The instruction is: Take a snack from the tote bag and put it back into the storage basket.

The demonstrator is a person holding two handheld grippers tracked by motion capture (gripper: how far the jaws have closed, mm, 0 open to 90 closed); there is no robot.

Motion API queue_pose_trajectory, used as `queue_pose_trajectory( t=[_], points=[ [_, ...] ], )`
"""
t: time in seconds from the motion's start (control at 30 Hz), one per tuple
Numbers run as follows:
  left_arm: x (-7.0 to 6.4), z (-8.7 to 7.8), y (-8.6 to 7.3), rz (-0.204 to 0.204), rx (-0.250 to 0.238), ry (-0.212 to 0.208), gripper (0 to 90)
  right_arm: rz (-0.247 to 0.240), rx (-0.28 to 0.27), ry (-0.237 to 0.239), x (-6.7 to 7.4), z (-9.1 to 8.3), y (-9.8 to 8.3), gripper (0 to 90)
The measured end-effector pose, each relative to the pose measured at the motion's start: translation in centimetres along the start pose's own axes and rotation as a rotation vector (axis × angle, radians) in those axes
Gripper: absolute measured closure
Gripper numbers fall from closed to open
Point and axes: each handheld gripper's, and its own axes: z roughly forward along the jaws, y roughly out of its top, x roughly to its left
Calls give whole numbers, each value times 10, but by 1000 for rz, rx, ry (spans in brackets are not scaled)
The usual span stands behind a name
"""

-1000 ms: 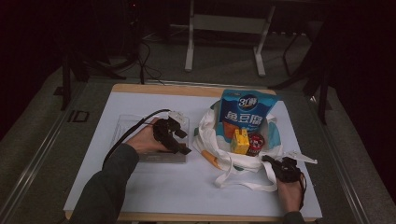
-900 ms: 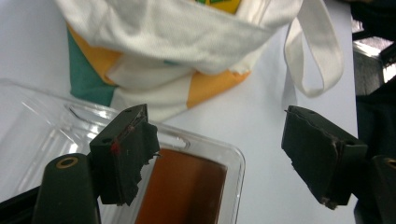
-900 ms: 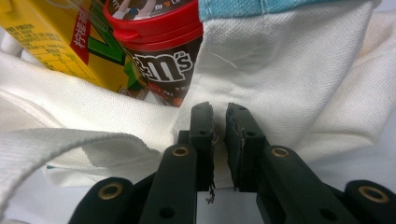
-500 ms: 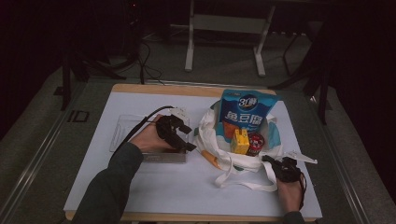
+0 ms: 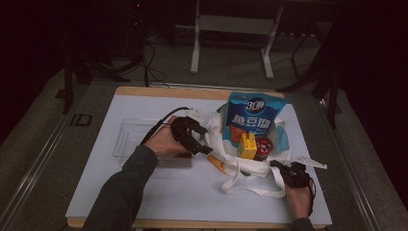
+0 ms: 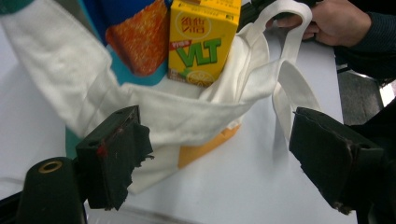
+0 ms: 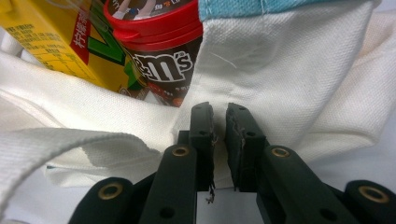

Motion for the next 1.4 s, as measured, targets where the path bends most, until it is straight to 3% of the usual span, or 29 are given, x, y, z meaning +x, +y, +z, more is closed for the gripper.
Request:
queue_pose_trajectory(
  t=[0.17, 0.2, 0.37, 0.63, 0.93, 1.03, 1.1, 1.4],
  points=[
    [-3, 5, 7, 12, -7, -2, 193, -2, 0, -1, 0, 0, 0, 811],
    [-5, 8, 11, 14, -1, 3, 242, -3, 0, -3, 0, 0, 0, 811],
    [-7, 14, 19, 24, -14, 5, 272, -2, 1, -3, 0, 0, 0, 811],
    [-12, 26, 31, 33, -17, 39, 278, -3, 0, -3, 0, 0, 0, 811],
    [-12, 35, 36, 44, -12, 47, 282, -3, 0, -1, 0, 0, 0, 810],
    [-12, 38, 38, 37, -10, 69, 279, -3, 0, -1, 0, 0, 0, 810],
    [-12, 43, 40, 30, 20, 97, 271, -3, 0, -1, 0, 0, 0, 810],
    [-10, 52, 45, 33, 32, 104, 272, -1, 0, 0, 0, 0, 0, 809]
  ],
)
